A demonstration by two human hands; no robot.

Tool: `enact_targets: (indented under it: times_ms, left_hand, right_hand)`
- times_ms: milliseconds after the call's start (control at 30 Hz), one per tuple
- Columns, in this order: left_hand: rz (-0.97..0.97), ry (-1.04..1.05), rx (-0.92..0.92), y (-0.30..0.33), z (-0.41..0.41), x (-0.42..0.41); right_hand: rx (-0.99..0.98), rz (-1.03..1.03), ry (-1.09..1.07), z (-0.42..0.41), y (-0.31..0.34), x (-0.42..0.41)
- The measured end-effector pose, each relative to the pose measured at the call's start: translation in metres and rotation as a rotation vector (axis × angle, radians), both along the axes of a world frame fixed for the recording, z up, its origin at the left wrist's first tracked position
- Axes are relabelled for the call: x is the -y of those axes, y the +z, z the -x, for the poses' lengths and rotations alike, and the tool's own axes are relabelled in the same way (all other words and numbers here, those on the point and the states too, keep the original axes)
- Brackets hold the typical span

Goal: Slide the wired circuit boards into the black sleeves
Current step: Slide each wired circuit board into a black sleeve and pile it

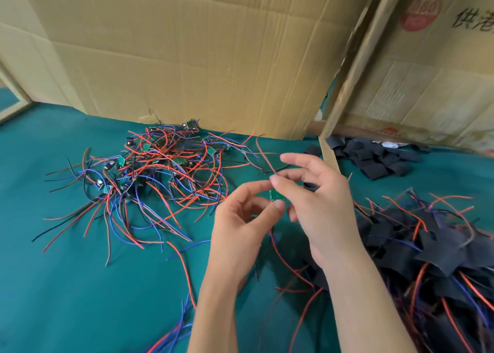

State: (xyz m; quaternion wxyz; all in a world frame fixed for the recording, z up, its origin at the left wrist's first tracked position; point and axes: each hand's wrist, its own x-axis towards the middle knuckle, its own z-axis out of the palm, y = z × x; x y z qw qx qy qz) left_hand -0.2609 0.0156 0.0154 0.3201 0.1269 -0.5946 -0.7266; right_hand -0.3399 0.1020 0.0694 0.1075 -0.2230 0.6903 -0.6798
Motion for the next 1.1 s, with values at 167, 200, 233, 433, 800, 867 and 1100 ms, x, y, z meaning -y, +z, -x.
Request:
enact_targets:
  times_ms: [167,200,233,433,800,867,1100]
  left_hand:
    - [-0.093,-0.143,-0.076,0.001,-0.005,0.001]
    - [-0.089,-0.161,-0.072,0.001,-0.005,0.000]
    - [-0.070,-0.176,-0.053,0.001,-0.004,-0.001]
    - [0.071,-0.253,0.050,0.001,0.003,-0.012]
    - [0.124,-0.007,0.201,-0.008,0.007,-0.008]
    - [0.128,0.032,0.202,-0.008,0.009,-0.011]
    - [0.180,0.146,0.141,-0.008,0.016,-0.018]
  right_hand:
    - [0.315,0.257,0.050,0.011,0.001,-0.010]
    - [0.307,0.265,0.046,0.014,0.000,-0.013]
    - [0.277,0.259,0.029,0.015,0.000,-0.016]
    - [-0.035,-0.008,-0.055,0.014,-0.006,-0.018]
    - [0.186,-0.047,0.136,0.019,-0.008,-0.024]
    - [0.308,0.085,0.100,0.022,-0.006,-0.025]
    - [-0.020,-0.227,0.038,0.010,-0.022,-0.005]
